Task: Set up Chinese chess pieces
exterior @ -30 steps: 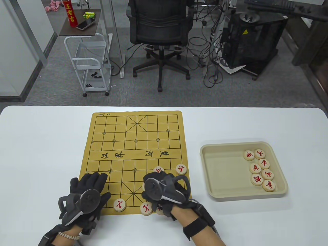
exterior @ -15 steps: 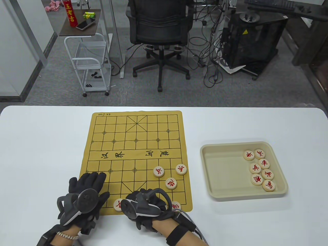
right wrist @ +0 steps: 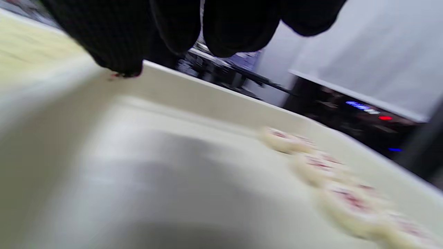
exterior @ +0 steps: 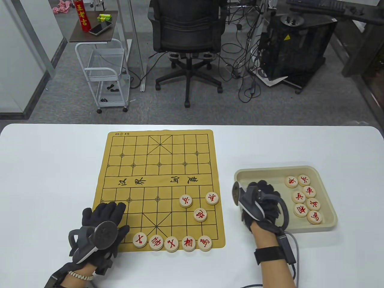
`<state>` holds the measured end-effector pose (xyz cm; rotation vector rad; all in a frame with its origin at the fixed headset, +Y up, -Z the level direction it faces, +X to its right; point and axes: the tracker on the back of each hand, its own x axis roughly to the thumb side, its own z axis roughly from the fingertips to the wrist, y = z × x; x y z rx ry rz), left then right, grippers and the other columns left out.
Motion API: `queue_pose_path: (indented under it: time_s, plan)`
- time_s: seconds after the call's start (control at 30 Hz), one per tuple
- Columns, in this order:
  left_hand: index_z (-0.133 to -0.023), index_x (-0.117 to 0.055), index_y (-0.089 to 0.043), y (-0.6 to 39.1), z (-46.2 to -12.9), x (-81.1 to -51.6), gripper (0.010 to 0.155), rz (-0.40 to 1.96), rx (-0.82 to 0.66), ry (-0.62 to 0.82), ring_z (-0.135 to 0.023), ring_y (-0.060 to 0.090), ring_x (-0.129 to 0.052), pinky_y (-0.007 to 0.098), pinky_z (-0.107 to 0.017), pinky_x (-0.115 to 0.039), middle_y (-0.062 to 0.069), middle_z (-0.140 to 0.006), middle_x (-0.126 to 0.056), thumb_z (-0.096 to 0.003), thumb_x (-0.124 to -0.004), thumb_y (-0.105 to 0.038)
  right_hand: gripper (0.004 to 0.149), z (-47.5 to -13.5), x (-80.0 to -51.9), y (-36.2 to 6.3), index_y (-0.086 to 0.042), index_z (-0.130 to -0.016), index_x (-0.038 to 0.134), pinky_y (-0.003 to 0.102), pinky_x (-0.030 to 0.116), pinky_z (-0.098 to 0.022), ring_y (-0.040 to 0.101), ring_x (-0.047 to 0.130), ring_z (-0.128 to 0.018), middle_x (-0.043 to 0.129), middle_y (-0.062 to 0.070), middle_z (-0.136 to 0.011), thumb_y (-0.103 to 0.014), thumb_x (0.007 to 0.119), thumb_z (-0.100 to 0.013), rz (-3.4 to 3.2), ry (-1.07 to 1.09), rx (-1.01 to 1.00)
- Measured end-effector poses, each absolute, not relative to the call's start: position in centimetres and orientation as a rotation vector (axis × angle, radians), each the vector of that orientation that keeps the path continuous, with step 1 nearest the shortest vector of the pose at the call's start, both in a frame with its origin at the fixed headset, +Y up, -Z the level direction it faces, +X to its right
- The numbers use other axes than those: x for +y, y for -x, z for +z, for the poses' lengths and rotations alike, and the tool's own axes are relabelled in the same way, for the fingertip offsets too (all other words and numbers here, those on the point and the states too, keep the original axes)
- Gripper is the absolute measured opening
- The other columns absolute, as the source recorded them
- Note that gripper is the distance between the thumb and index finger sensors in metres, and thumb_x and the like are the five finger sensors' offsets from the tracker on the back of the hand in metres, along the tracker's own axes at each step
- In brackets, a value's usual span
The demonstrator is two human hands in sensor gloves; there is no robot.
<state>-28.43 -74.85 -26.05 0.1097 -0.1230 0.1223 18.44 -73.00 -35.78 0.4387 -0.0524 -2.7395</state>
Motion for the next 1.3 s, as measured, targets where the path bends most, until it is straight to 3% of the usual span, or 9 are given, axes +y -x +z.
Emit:
queue_pose_path:
  time_s: [0.17, 0.27, 0.5, 0.83, 1.07, 1.3]
  plan:
    - [-0.107, -0.058, -0.032, 28.2, -26.1, -75.0, 0.077, 0.110, -0.126, -0.104, -0.108, 0.044, -0.067, 0.074, -0.074, -0.041, 0.011, -0.114, -0.066, -0.0382, -0.086, -0.054, 0.060, -36.3, -74.6, -25.8, -0.023, -0.098, 0.076, 0.047, 0.076, -0.059, 0.024, 0.087, -0.078, 0.074, 0.010, -0.106, -0.041, 0.093, -0.044, -2.703, -0.736, -0.257]
    - [-0.107, -0.057, -0.032, 28.2, -26.1, -75.0, 0.077, 0.110, -0.127, -0.100, -0.108, 0.044, -0.066, 0.074, -0.074, -0.041, 0.011, -0.114, -0.066, -0.0383, -0.086, -0.054, 0.059, -36.2, -75.4, -27.9, -0.022, -0.097, 0.077, 0.047, 0.076, -0.059, 0.024, 0.087, -0.077, 0.075, 0.009, -0.105, -0.041, 0.094, -0.043, -2.688, -0.811, -0.311]
    - [-0.107, -0.056, -0.032, 28.1, -26.1, -74.9, 0.078, 0.107, -0.122, -0.093, -0.108, 0.044, -0.066, 0.074, -0.074, -0.041, 0.011, -0.115, -0.066, -0.0382, -0.086, -0.054, 0.059, -36.1, -76.8, -29.5, -0.026, -0.096, 0.074, 0.045, 0.077, -0.059, 0.022, 0.088, -0.077, 0.076, 0.007, -0.104, -0.042, 0.095, -0.042, -2.684, -0.842, -0.350]
    - [-0.107, -0.056, -0.032, 28.2, -26.1, -74.9, 0.078, 0.108, -0.117, -0.087, -0.108, 0.044, -0.066, 0.074, -0.074, -0.041, 0.011, -0.115, -0.066, -0.0381, -0.086, -0.054, 0.059, -35.6, -76.5, -29.2, -0.027, -0.093, 0.072, 0.041, 0.080, -0.055, 0.017, 0.091, -0.072, 0.077, 0.006, -0.103, -0.044, 0.095, -0.041, -2.737, -0.856, -0.378]
    - [-0.107, -0.056, -0.032, 28.2, -26.2, -75.0, 0.078, 0.111, -0.116, -0.085, -0.108, 0.043, -0.067, 0.074, -0.074, -0.041, 0.011, -0.115, -0.066, -0.0382, -0.085, -0.054, 0.065, -35.2, -76.4, -29.0, -0.024, -0.086, 0.079, 0.037, 0.086, -0.044, 0.010, 0.095, -0.051, 0.090, 0.007, -0.089, -0.054, 0.100, -0.032, -2.700, -0.830, -0.176]
    - [-0.107, -0.056, -0.032, 28.2, -26.2, -74.9, 0.078, 0.123, -0.118, -0.083, -0.108, 0.043, -0.066, 0.074, -0.074, -0.041, 0.008, -0.115, -0.066, -0.0383, -0.086, -0.054, 0.068, -33.5, -73.6, -24.9, -0.026, -0.085, 0.078, 0.036, 0.086, -0.043, 0.009, 0.095, -0.049, 0.090, 0.005, -0.088, -0.058, 0.099, -0.029, -2.861, -0.674, 0.097]
